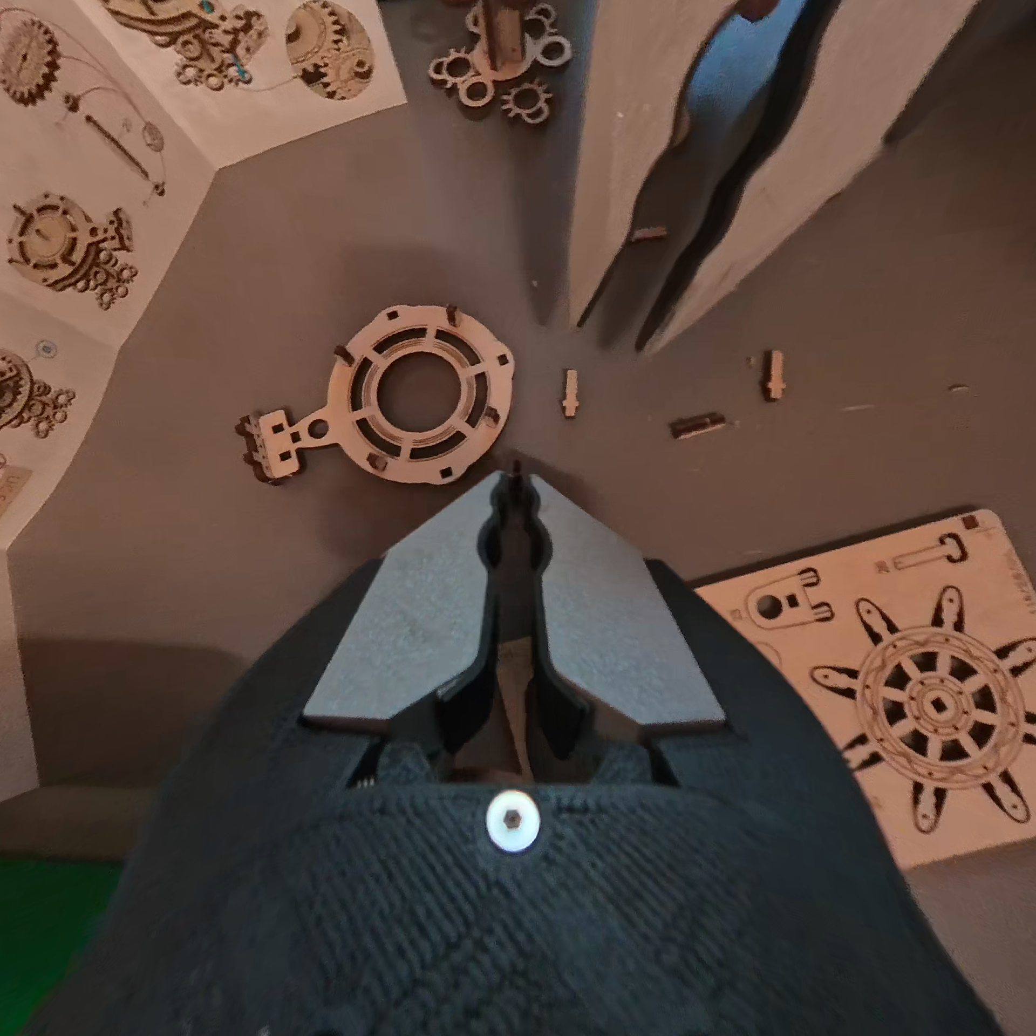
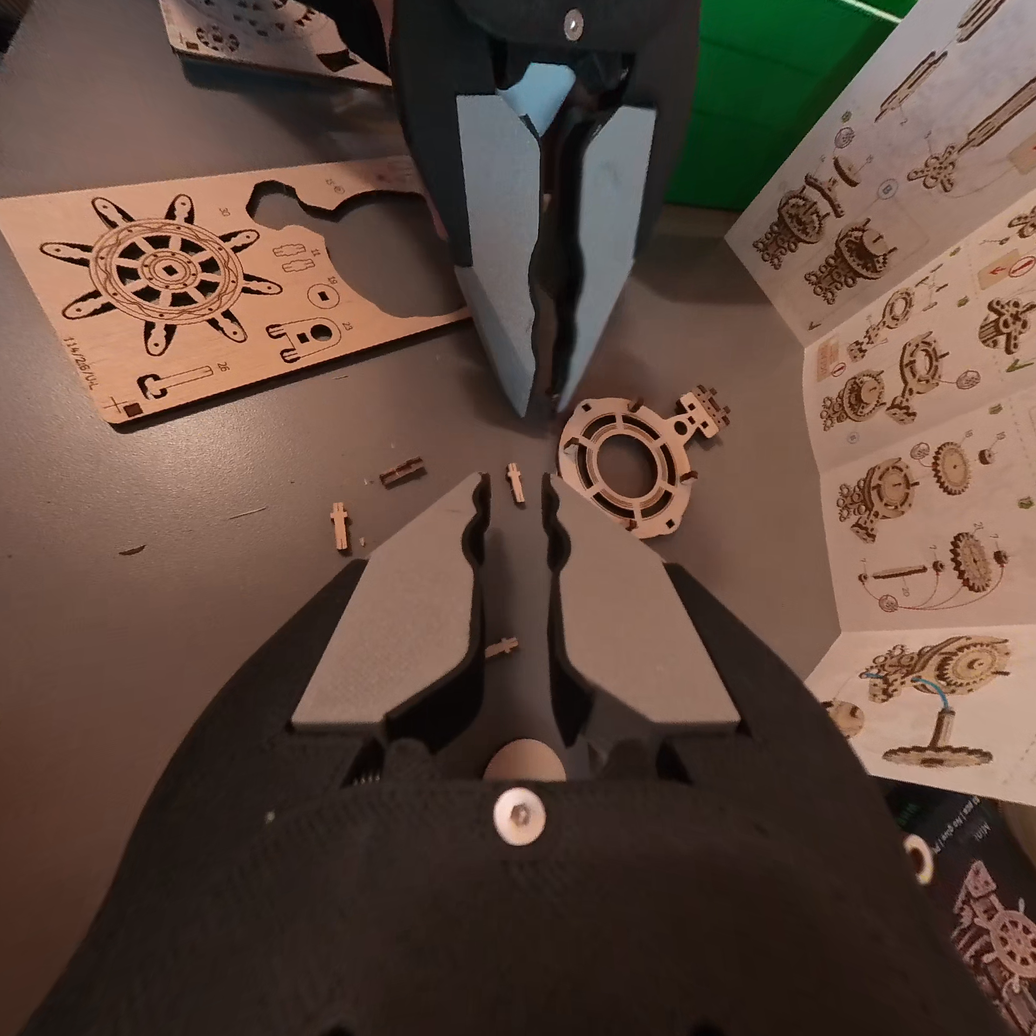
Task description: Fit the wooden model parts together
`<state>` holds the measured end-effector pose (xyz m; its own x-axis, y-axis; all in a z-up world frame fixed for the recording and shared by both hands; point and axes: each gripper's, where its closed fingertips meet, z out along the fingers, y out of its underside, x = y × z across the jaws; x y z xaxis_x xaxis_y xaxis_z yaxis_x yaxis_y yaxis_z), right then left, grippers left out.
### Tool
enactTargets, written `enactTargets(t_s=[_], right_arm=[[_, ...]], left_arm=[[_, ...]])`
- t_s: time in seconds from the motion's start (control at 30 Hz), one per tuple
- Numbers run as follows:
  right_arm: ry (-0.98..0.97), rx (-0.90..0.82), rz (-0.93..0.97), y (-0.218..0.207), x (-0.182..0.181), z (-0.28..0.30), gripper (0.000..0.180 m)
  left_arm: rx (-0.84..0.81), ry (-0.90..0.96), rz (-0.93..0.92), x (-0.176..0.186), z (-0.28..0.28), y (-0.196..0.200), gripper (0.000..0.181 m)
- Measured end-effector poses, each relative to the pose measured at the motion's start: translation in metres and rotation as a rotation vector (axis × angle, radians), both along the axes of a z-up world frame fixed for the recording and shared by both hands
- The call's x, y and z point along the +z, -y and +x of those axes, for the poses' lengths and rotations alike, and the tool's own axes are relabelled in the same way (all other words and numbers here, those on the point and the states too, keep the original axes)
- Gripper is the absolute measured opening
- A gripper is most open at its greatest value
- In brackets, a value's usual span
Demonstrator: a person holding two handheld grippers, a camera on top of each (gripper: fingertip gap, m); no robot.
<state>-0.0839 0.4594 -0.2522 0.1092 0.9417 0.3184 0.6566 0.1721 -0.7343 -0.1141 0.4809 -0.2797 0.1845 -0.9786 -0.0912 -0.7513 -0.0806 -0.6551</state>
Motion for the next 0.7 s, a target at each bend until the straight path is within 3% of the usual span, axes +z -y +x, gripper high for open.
enactTargets(t_s=[0.03,0.2,0.47,0.6,0.7], right_arm=[[-0.007,-0.001,0.001,0.000,0.002,0.000,0.014],[-0.023,-0.013,-0.021,-0.001,0.003,0.001,0.009],[-0.027,-0.003,0.004,-0.001,-0.001,-0.010,0.012],[-0.091,0.111,0.067,0.017,0.013,-0.020,0.012],[-0.100,0.170,0.103,0.028,0.015,-0.027,0.022]], left_arm=[[-0.011,0.002,0.035,0.000,0.001,-0.001,0.000],[-0.037,0.004,0.119,0.001,0.001,0.000,0.000],[-0.078,0.241,-0.287,0.022,0.011,0.037,0.000],[-0.136,0.289,-0.448,0.030,0.012,0.057,0.000],[-0.163,0.292,-0.525,0.029,0.013,0.066,0.000]])
